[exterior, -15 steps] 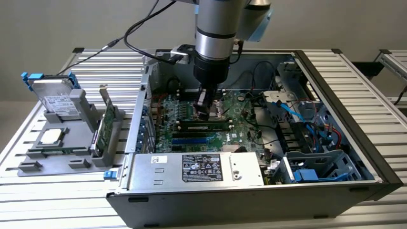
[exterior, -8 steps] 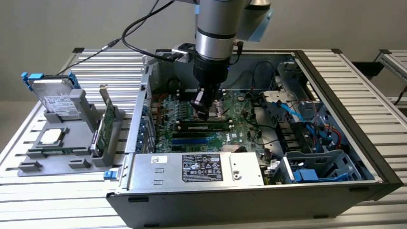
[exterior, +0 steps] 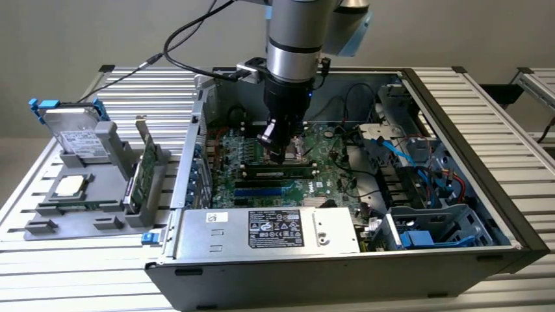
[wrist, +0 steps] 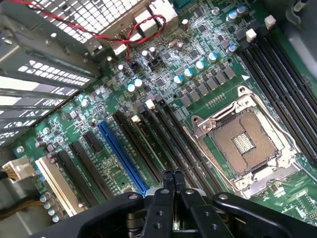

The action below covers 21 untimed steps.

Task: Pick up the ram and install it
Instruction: 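Press down the ram until it locks into place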

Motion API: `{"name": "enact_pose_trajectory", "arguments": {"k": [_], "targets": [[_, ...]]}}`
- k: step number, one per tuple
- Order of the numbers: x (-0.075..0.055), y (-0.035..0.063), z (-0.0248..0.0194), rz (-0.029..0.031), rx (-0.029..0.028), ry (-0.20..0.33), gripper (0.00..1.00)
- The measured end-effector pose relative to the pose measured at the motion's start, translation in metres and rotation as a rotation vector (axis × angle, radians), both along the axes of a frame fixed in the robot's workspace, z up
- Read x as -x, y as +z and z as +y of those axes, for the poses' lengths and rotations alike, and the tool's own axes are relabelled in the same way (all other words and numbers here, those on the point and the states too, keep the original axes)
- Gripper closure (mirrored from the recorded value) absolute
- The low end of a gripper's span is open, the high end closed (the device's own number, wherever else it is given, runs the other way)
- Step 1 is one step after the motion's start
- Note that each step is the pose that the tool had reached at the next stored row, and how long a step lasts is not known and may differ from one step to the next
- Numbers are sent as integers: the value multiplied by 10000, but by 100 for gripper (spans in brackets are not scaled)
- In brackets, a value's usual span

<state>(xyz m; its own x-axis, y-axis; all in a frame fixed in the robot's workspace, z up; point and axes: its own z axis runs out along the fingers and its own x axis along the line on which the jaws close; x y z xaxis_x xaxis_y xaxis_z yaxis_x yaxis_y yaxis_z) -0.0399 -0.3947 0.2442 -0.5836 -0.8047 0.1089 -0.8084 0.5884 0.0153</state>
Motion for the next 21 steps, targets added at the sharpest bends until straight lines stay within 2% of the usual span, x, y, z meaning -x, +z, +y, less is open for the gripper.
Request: {"name": "enact_pose_trajectory", "arguments": {"k": [11, 15, 21], "targets": [[0, 0, 1, -306, 1, -1348, 90], [0, -3, 1, -362, 8, -1919, 90], [1, -16, 0, -392, 23, -2870, 90]]}}
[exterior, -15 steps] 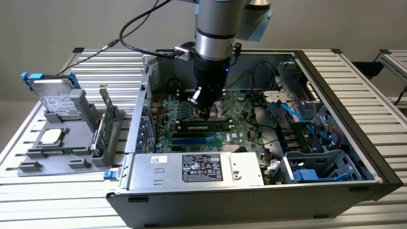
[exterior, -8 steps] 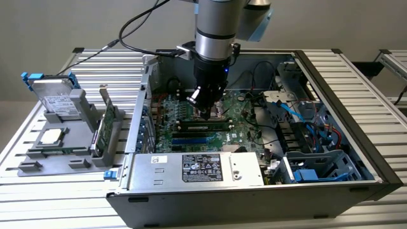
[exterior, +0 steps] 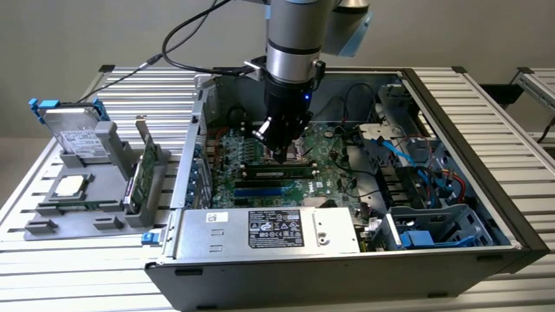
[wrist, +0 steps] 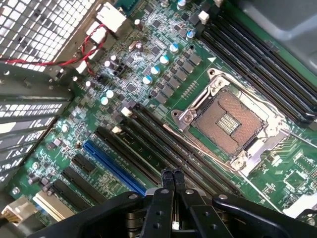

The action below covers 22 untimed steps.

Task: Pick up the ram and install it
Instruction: 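Press down the ram until it locks into place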

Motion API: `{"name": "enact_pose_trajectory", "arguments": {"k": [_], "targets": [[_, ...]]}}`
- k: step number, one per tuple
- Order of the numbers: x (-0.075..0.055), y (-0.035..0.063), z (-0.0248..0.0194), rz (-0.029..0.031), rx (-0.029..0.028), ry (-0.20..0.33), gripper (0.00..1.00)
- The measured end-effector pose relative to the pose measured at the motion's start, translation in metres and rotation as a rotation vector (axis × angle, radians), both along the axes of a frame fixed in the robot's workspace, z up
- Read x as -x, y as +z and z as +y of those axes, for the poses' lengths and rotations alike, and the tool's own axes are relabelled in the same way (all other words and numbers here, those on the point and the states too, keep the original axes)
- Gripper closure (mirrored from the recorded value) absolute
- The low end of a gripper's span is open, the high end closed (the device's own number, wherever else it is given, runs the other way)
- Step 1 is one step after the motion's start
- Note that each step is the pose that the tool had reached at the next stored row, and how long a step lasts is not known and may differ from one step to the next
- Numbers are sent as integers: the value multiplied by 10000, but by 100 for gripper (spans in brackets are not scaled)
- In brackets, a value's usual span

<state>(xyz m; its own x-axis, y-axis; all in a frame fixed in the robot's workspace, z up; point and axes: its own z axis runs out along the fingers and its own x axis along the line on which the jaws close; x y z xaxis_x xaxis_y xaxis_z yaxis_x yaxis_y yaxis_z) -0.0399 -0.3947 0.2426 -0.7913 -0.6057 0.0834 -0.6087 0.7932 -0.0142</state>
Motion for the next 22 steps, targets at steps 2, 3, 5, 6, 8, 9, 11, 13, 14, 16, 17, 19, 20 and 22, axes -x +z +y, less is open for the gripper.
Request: {"name": "enact_pose_trajectory", "arguments": {"k": [2, 3, 5, 6, 8, 9, 11, 13, 14, 16, 17, 19, 20, 22], "targets": [[0, -5, 0, -10, 0, -318, 90], [0, -8, 0, -14, -1, -474, 90], [-1, -13, 0, -23, -1, -791, 90], [0, -16, 0, -28, -1, -939, 90], [0, -22, 0, -35, -1, -1268, 90], [0, -25, 0, -38, -1, -1429, 90], [-1, -32, 0, -45, -1, -1751, 90], [-1, -38, 0, -51, -1, -2063, 90], [0, -41, 0, -54, 0, -2227, 90], [0, -49, 0, -63, 0, -2549, 90], [0, -52, 0, -68, 0, -2702, 90], [0, -60, 0, -80, -1, -3014, 90], [0, -64, 0, -86, -2, -3168, 90], [-1, -71, 0, -98, -2, -3479, 90]]}}
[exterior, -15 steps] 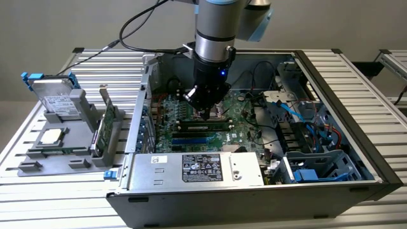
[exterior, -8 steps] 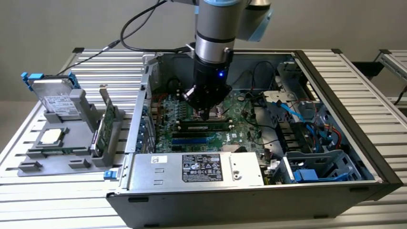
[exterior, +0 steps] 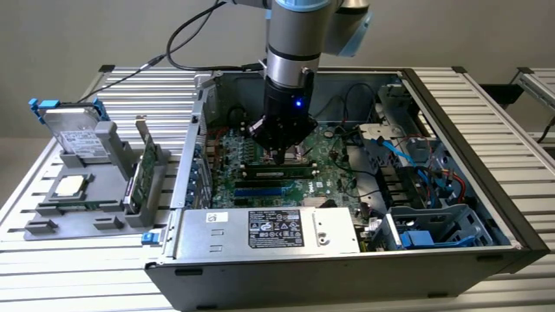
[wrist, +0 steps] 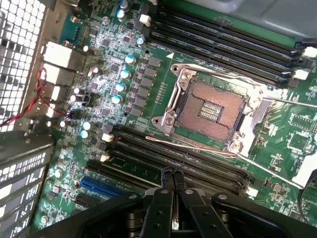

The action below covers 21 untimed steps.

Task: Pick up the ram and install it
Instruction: 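Press down the ram until it locks into place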

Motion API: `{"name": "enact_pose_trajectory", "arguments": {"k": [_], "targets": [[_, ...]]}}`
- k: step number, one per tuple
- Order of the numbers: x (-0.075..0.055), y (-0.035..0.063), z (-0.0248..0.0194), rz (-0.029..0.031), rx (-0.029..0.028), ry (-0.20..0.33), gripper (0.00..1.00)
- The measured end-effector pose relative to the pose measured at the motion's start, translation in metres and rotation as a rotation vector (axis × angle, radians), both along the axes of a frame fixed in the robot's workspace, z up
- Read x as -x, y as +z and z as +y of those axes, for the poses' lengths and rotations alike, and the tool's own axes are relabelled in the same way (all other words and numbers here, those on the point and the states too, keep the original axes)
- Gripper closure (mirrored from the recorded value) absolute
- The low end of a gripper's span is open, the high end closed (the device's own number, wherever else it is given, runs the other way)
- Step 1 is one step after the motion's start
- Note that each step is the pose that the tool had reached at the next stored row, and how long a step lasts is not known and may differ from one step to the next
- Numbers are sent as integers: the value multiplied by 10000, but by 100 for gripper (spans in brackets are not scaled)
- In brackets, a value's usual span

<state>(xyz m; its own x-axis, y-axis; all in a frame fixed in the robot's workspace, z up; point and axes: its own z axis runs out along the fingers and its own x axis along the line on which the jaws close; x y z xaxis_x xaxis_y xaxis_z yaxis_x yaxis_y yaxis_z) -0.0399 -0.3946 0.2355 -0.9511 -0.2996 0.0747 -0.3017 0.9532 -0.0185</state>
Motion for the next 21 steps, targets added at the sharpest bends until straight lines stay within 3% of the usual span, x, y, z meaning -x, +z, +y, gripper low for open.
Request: {"name": "enact_pose_trajectory", "arguments": {"k": [17, 19, 21], "targets": [[0, -18, 0, -153, -3, -2330, 90], [-3, -18, 0, -234, 1, -2832, 90], [-46, -15, -42, -247, 1, -2859, 90]]}}
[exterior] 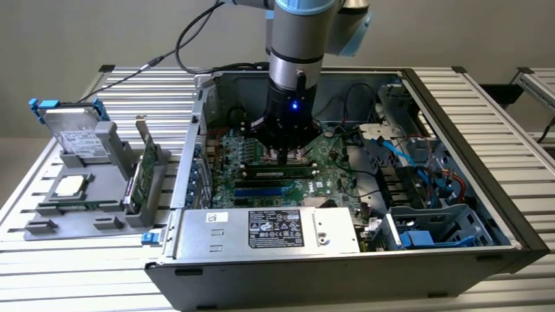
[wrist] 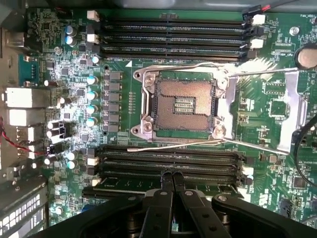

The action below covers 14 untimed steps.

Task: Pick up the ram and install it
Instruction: 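Press down the ram until it locks into place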

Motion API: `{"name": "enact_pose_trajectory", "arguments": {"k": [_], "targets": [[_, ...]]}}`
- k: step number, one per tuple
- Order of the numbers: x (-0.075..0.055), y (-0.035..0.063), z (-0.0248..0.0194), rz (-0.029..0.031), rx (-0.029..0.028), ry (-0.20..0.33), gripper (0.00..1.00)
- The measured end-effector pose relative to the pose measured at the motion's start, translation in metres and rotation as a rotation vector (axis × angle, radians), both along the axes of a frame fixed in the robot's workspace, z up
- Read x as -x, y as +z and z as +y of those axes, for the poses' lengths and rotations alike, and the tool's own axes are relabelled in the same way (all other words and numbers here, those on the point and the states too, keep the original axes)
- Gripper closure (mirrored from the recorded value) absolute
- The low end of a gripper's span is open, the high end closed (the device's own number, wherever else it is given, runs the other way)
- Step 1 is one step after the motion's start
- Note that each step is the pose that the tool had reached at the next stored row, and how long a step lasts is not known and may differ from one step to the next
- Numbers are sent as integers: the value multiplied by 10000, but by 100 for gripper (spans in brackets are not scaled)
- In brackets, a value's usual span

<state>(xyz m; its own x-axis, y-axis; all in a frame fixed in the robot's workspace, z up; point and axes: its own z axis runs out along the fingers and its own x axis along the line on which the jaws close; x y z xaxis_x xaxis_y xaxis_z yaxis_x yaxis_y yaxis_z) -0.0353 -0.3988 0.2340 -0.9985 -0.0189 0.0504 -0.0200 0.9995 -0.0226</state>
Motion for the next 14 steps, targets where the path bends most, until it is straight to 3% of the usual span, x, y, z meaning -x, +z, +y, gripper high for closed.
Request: {"name": "enact_pose_trajectory", "arguments": {"k": [5, 14], "targets": [[-1, 2, -109, 1, 2, -22, 90], [-1, 2, -116, 0, -5, -26, 90]]}}
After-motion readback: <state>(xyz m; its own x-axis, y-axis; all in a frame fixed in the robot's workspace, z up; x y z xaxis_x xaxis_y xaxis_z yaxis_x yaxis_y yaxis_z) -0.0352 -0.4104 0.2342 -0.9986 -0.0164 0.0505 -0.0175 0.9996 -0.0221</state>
